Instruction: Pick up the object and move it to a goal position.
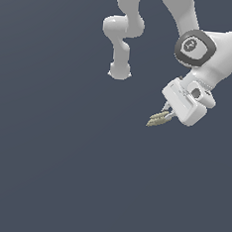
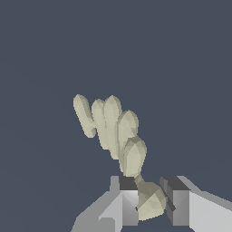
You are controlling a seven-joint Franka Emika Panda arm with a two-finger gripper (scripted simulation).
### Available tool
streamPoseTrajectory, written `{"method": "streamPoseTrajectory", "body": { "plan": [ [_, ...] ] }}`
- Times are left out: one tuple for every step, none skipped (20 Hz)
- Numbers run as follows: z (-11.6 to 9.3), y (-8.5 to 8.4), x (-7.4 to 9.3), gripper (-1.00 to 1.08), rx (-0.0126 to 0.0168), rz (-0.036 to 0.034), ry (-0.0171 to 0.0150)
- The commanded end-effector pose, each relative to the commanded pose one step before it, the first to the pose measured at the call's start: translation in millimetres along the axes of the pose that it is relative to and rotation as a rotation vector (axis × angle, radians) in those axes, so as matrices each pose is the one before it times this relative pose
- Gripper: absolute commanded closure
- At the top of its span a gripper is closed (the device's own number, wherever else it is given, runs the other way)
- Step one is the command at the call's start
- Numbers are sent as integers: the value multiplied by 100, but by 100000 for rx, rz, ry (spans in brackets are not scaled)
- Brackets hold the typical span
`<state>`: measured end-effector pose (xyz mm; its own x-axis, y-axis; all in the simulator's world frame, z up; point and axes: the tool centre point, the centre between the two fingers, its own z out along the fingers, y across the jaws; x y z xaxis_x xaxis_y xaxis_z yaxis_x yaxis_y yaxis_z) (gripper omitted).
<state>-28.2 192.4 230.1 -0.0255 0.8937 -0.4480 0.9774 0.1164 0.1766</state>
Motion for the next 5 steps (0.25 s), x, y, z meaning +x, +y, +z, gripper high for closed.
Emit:
{"method": "streamPoseTrajectory", "body": {
  "plan": [
    [-416,-142,-23,108,-1986,191,259],
    [-102,-29,-4,108,-466,46,50],
    [-74,-20,-3,108,-335,34,34],
    [-40,-11,-2,108,-193,20,19],
    [-16,-4,-1,108,-68,7,6]
  ]
}}
